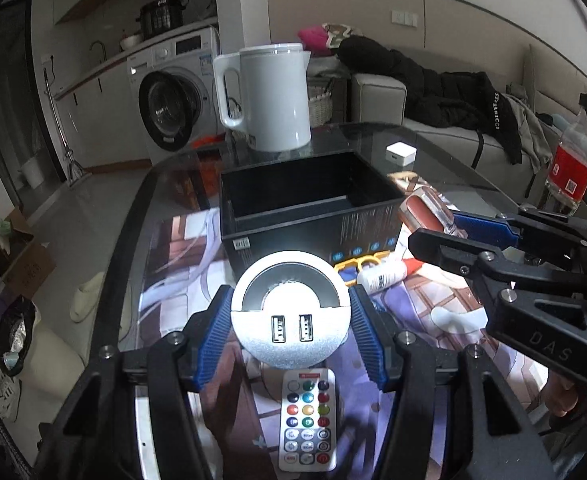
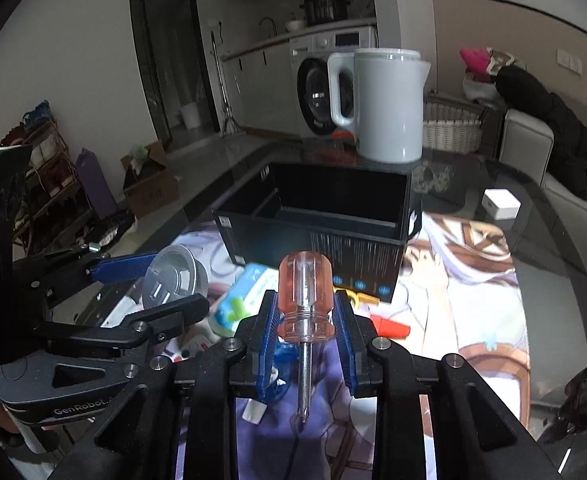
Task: Organize rigid objects
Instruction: 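Lift both held items and lower them into the black box, opening both tools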
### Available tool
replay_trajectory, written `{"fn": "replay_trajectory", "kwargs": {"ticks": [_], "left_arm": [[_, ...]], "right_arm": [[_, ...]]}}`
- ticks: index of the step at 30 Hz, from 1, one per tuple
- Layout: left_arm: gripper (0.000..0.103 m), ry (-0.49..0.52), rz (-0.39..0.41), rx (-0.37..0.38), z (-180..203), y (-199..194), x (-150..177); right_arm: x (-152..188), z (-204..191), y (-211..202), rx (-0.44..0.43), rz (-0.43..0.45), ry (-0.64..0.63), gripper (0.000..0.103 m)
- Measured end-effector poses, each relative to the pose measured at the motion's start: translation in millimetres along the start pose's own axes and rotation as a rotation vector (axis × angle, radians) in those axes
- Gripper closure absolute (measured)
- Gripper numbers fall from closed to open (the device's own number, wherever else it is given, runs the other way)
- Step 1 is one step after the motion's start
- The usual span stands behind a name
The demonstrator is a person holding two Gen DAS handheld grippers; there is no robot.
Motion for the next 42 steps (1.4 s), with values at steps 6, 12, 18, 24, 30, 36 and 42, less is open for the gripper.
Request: {"fn": "replay_trajectory", "kwargs": {"ticks": [6,12,18,24,30,36,42], "left_arm": [[0.046,-0.002,0.187,-0.026,-2,-32,-12],[0.046,-0.016,0.258,-0.044,-11,-42,-18],[0.046,-0.047,0.270,-0.049,-15,-43,-22],[0.046,-0.086,0.325,-0.058,-22,-48,-37],[0.046,-0.153,0.385,-0.083,-41,-46,-64],[0.046,-0.215,0.389,-0.094,-61,-25,-87],[0.046,-0.252,0.380,-0.097,-71,3,-103]], "right_arm": [[-15,-18,-44,0.038,0.225,-0.069,0.076],[-17,-25,-68,0.006,0.325,-0.070,0.076],[-21,-27,-69,0.002,0.327,-0.071,0.076],[-30,-29,-74,-0.009,0.348,-0.063,0.076],[-56,-29,-71,0.008,0.398,-0.058,0.076],[-85,-23,-55,0.033,0.430,-0.054,0.076],[-112,-18,-32,0.057,0.464,-0.062,0.076]]}}
Point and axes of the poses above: each gripper's, at about its wrist camera, not at the fingertips, and y roughly the way its jaws point, z to its right, x to its underside, the point moved 3 cm from there along y, roughly the way its jaws point, and after that the axes turned 4 degrees about -x, right-handed, at the moved point
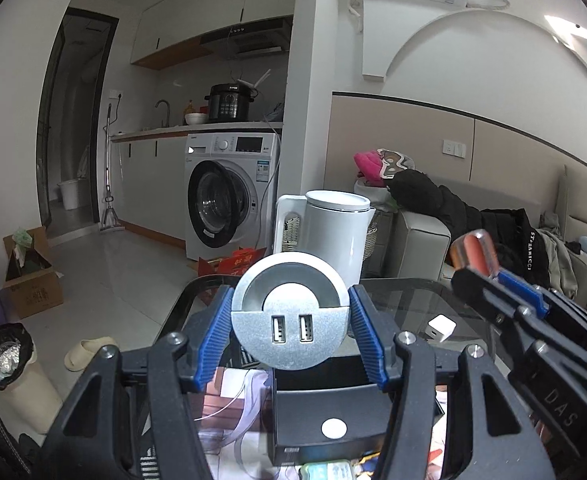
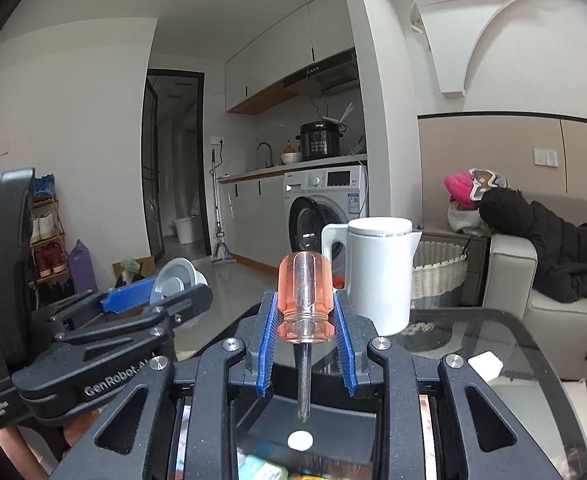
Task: Organize rigid objects
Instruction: 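Lift both held items and lower them into the black box, opening both tools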
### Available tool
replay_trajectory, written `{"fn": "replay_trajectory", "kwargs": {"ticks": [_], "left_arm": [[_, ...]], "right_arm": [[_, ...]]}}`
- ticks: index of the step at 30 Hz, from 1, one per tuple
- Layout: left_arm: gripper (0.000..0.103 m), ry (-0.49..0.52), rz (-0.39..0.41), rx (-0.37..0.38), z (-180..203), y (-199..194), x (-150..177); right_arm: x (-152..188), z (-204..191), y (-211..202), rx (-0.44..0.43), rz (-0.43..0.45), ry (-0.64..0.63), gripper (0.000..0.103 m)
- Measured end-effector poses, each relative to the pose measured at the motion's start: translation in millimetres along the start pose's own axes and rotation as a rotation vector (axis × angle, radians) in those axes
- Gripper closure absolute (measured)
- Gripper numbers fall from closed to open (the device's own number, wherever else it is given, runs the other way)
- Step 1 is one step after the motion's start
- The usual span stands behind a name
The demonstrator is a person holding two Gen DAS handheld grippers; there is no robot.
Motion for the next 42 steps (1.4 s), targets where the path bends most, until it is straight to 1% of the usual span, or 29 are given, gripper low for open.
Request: {"fn": "replay_trajectory", "kwargs": {"ticks": [4,10,16,21,23,26,28,33,35,36,39,40,42], "left_arm": [[0.046,-0.021,0.002,-0.009,-2,15,-2],[0.046,-0.040,-0.014,-0.008,0,28,1],[0.046,-0.054,-0.064,-0.009,6,46,4],[0.046,-0.032,-0.115,-0.021,11,62,16],[0.046,-0.021,-0.146,-0.010,14,67,22],[0.046,-0.001,-0.216,-0.004,20,78,32],[0.046,0.016,-0.278,-0.013,23,88,39],[0.046,0.030,-0.362,-0.020,28,107,55],[0.046,0.045,-0.422,-0.021,29,115,62],[0.046,0.060,-0.456,-0.024,30,118,66],[0.046,0.073,-0.522,-0.025,32,125,78],[0.046,0.067,-0.538,-0.021,32,127,80],[0.046,0.070,-0.554,-0.020,33,128,84]], "right_arm": [[-6,6,14,0.017,0.020,0.000,0.076],[-3,17,35,0.023,-0.017,0.024,0.076],[0,25,52,0.032,-0.044,0.039,0.076],[8,36,69,0.032,-0.103,0.072,0.076],[14,39,81,0.038,-0.164,0.074,0.076],[29,47,97,0.041,-0.264,0.128,0.076],[38,54,108,0.038,-0.332,0.160,0.076],[62,68,127,0.056,-0.469,0.214,0.076],[75,71,132,0.051,-0.533,0.245,0.076],[81,73,135,0.048,-0.559,0.253,0.076],[98,74,139,0.049,-0.635,0.264,0.076],[102,75,140,0.047,-0.651,0.274,0.076],[103,72,139,0.053,-0.659,0.244,0.076]]}}
Point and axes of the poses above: each gripper's, at about its wrist camera, not at the fingertips, and y roughly the way its jaws point, z to its right, x to its underside, the point moved 3 cm from there along y, roughly the way its jaws point, and after that the axes turned 4 degrees about -x, right-handed, at the moved point
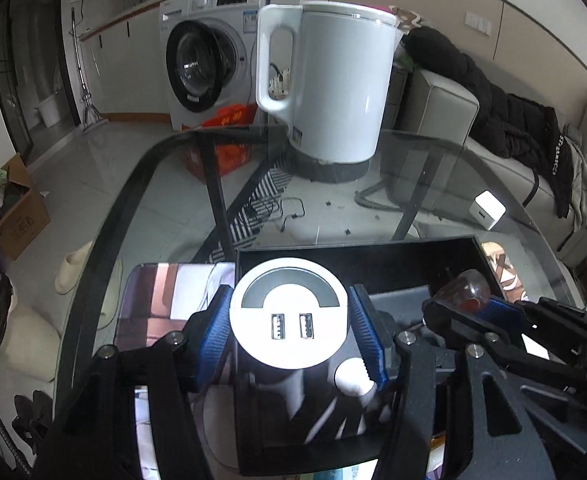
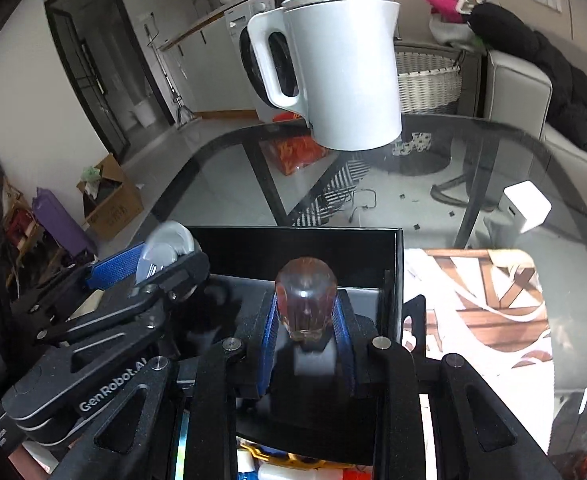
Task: Organize rigid objects
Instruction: 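Lift both held items and lower them into the black box, opening both tools, then grasp the colour-button remote with the left tool while the right tool grasps a blue tape roller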
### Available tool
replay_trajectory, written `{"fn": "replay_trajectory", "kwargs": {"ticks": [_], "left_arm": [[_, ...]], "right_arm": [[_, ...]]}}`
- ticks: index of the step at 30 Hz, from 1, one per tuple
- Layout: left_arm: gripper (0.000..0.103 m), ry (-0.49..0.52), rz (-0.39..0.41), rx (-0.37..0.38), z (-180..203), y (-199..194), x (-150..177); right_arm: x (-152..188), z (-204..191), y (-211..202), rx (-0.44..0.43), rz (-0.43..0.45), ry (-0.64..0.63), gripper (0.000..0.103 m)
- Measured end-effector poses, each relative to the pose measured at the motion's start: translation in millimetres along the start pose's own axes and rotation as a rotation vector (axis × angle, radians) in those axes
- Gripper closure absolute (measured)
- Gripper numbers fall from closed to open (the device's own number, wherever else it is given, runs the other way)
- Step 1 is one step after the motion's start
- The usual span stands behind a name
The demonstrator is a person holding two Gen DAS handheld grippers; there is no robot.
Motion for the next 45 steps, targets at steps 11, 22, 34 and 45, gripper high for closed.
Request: {"fn": "replay_trajectory", "kwargs": {"ticks": [11,22,34,45], "left_arm": [[0.043,-0.010,-0.061,0.006,-1,6,10],[0.035,-0.019,-0.045,0.013,-5,-16,14],[0.033,-0.008,-0.062,0.076,-7,-68,39],[0.030,0.054,-0.229,0.084,-17,-80,120]], "right_arm": [[5,-2,-2,-0.006,-0.020,-0.025,0.073],[14,-6,-25,-0.043,-0.003,-0.011,0.053],[37,-18,-66,-0.083,-0.016,-0.030,0.053],[104,-37,-71,-0.131,-0.172,-0.044,0.053]]}}
Point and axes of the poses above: each gripper's, at about its wrist camera, not at the fingertips, and y roughly the way its jaws point, z to its right, x to its underside, the point moved 3 cm from there along y, roughly the way its jaws point, and after that the axes turned 4 degrees about -x, right-handed, at the moved point
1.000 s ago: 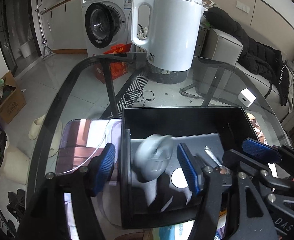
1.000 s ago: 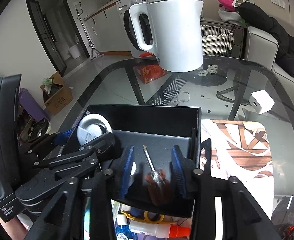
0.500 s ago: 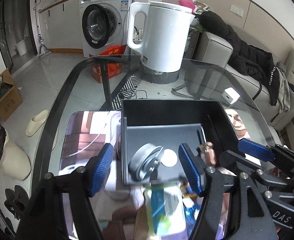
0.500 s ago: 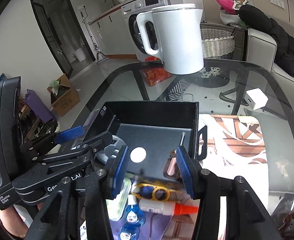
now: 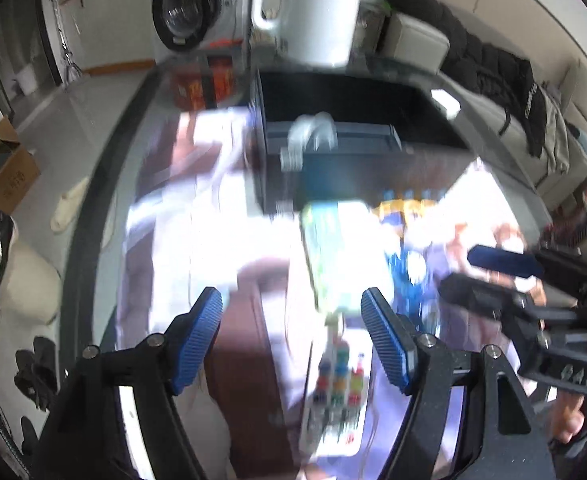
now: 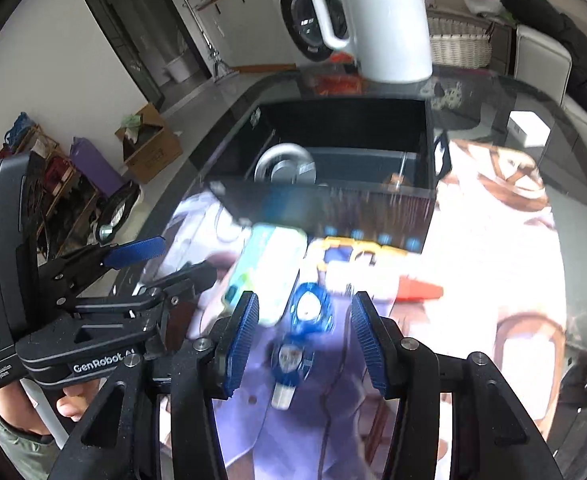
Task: Organize rigid objects
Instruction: 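Grasp the colour-button remote with the left tool while the right tool grasps a blue tape roller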
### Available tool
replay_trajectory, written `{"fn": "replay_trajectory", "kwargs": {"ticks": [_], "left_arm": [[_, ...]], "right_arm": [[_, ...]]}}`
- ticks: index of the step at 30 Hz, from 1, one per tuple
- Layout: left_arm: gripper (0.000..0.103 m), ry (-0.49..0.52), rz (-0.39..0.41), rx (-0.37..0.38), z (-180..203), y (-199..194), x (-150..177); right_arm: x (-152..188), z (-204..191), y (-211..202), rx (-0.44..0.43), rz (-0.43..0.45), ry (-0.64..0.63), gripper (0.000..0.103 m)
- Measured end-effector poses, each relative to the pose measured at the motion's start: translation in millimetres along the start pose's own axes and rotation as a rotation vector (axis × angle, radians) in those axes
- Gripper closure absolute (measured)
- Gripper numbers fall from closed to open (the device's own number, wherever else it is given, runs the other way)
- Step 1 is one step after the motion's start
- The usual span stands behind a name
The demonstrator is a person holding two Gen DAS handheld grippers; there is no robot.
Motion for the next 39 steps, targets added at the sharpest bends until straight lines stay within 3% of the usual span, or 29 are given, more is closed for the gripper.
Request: {"fn": "replay_trajectory", "kwargs": {"ticks": [5,9,12,14,15,20,22,26,28,30,33,39], "left_arm": [[0.030,0.061,-0.056,-0.006,9,7,32],[0.030,0.083,-0.047,-0.004,13,7,39],[0.040,0.079,-0.049,0.032,16,7,39],[0.057,0.089,-0.043,0.065,21,5,37],[0.063,0.096,-0.044,0.083,23,5,36],[0.062,0.117,-0.041,0.068,30,5,34],[0.041,0.107,-0.052,0.069,34,7,36],[0.038,0.175,-0.053,0.014,44,10,41],[0.037,0.186,-0.054,0.023,45,9,44],[0.041,0.205,-0.049,0.010,47,8,46],[0.064,0.204,-0.029,-0.012,42,7,43],[0.064,0.093,-0.023,-0.055,12,13,26]], "right_arm": [[19,-8,14,0.010,-0.056,-0.016,0.053],[28,-14,27,0.022,-0.093,-0.046,0.053],[32,-12,38,0.048,-0.114,-0.069,0.053],[31,-12,38,0.057,-0.113,-0.084,0.060],[32,-12,38,0.054,-0.122,-0.089,0.069],[37,1,32,0.060,-0.123,-0.098,0.071],[40,7,27,0.053,-0.120,-0.084,0.071],[42,14,21,0.042,-0.117,-0.072,0.071],[42,16,20,0.037,-0.117,-0.067,0.071],[43,19,17,0.030,-0.118,-0.061,0.071],[45,22,15,0.026,-0.116,-0.057,0.071],[45,21,16,0.057,-0.104,-0.071,0.071]]}}
Point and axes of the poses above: each gripper's, at about its wrist camera, not at the fingertips, and y roughly the way its jaws point, z to its right, x to its underside, the point moved 3 cm from there along y, roughly the way its jaws point, and after that the axes turned 4 degrees about -x, right-handed, at the moved point
